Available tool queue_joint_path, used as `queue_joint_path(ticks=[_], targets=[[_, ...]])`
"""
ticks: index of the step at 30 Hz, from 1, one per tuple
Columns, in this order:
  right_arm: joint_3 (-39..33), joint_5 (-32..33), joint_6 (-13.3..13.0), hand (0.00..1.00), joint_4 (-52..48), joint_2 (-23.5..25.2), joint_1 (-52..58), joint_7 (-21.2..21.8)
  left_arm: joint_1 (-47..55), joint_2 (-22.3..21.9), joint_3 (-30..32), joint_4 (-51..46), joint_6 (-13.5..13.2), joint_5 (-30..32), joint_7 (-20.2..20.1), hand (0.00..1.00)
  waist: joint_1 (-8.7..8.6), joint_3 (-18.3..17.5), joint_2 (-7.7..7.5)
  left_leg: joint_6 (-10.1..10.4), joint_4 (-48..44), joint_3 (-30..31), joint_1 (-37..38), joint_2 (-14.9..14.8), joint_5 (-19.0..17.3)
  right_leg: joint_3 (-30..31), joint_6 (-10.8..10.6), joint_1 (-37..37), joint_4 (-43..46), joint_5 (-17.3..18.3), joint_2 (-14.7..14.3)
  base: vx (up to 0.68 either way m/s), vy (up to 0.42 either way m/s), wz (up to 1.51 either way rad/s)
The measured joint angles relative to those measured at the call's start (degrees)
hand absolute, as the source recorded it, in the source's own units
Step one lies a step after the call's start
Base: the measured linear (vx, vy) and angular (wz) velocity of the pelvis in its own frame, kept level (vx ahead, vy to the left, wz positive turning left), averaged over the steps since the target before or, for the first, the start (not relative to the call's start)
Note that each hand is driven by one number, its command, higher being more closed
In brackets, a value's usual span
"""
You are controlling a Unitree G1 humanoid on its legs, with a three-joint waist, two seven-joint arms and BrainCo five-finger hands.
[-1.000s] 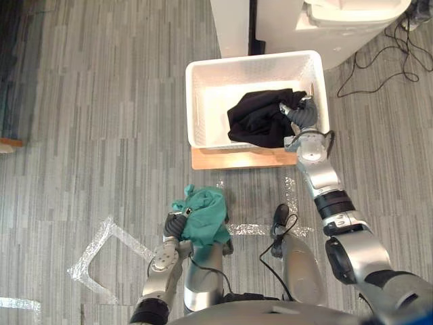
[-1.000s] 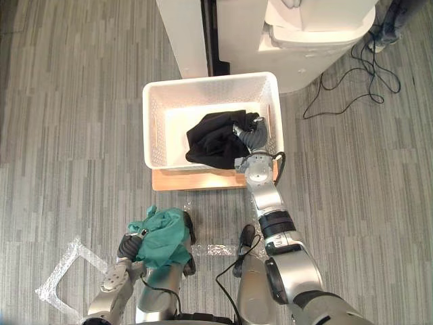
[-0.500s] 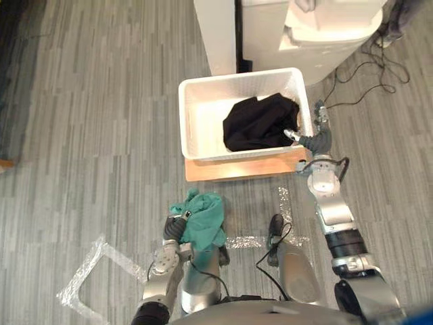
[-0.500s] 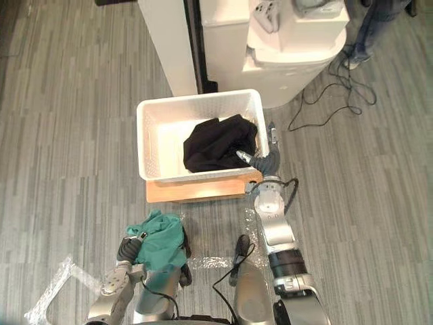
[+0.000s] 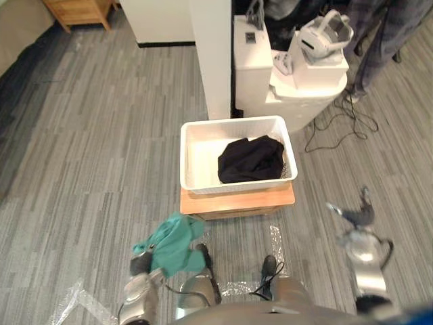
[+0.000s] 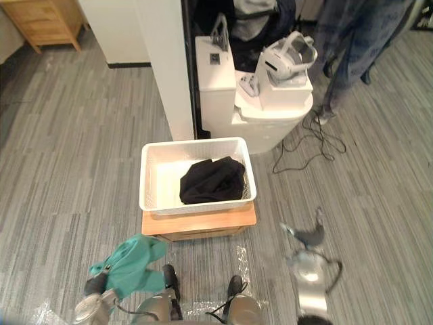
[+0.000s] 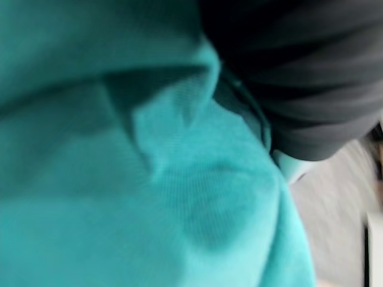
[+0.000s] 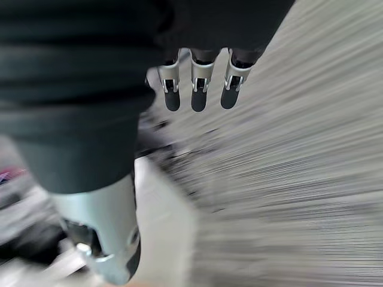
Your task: Tidy the bed and pick cloth on bed and put in laundry
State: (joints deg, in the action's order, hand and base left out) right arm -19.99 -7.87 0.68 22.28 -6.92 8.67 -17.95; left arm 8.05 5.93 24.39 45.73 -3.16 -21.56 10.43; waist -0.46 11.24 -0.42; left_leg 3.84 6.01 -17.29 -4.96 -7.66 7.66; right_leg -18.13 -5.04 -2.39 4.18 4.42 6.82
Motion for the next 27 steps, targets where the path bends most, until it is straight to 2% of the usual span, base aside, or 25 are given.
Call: queue_joint_path(ticks=[6, 11, 13, 16, 18, 22, 27], targets=[[-4.44, 2.15, 0.14, 0.0, 7.8, 0.06, 1.23, -0.32, -1.61, 5.55, 9.99, 0.67, 0.18, -7.55, 2.15, 1.0, 0.81, -2.29, -0.84, -0.47, 0.02, 1.65, -0.07, 0.74, -0.9, -1.14, -0.61, 1.2, -0.16, 1.72, 0.41, 0.05, 0.01, 0.19], [-4.63, 2.01, 0.16, 0.0, 11.51, 0.05, 0.29, -0.42, -5.36, 13.58, 12.32, 0.15, 0.03, -9.34, 3.82, 1.0, 1.65, -3.04, -1.3, -0.58, -0.01, 2.25, 1.18, 2.04, -1.41, -1.64, -0.6, 3.12, -0.21, 1.83, 1.25, 0.15, 0.008, 0.11], [-4.48, 1.93, 0.16, 0.0, 11.51, 0.04, 0.08, -0.4, -6.61, 16.16, 12.09, -3.62, -0.04, -9.19, 4.53, 1.0, 1.87, -3.12, -1.27, -0.54, -0.02, 2.6, 1.87, 2.61, -1.87, -1.51, -0.47, 4.22, -0.59, 2.03, 1.59, 0.16, 0.007, 0.16], [-4.03, 1.88, 0.13, 0.0, 11.51, 0.04, -0.01, -0.25, -10.18, 20.66, 10.14, -11.32, -1.33, -7.25, 6.19, 1.0, 2.79, -3.15, -1.28, -0.46, -0.08, 3.43, 2.05, 2.88, -2.02, -1.38, -0.35, 5.22, -1.24, 2.1, 1.6, 0.12, 0.005, 0.17], [-3.87, 1.87, 0.04, 0.0, 11.49, 0.06, -0.03, -0.2, -12.37, 22.72, 8.73, -18.51, -2.47, -2.94, 7.71, 1.0, 3.12, -3.17, -1.25, -0.45, -0.14, 3.55, 2.42, 2.9, -2.01, -1.26, -0.12, 5.71, -1.24, 2.23, 1.57, 0.06, -0.008, 0.07], [-3.56, 1.9, -0.43, 0.0, 11.5, 0.08, -0.01, -0.15, -14.85, 23.97, 5.64, -25.64, -4.64, 4.78, 9.88, 1.0, 3.06, -3.58, -0.72, -0.45, -0.02, 3.28, 3.82, 2.94, -2.02, 0.01, 0.1, 6.94, -1.25, 2.36, 1.57, 0.01, -0.004, -0.03], [-1.52, 1.9, -0.77, 0.0, 11.51, 0.32, 0.04, 0.35, -17.45, 23.81, -0.09, -29.93, -4.95, 10.4, 10.87, 1.0, 2.64, -4.27, 0.22, -0.45, 0.02, 2.01, 4.38, 2.39, -2.02, 1.64, 0.28, 6.67, -1.39, 2.47, 1.15, -0.05, -0.01, -0.15]])
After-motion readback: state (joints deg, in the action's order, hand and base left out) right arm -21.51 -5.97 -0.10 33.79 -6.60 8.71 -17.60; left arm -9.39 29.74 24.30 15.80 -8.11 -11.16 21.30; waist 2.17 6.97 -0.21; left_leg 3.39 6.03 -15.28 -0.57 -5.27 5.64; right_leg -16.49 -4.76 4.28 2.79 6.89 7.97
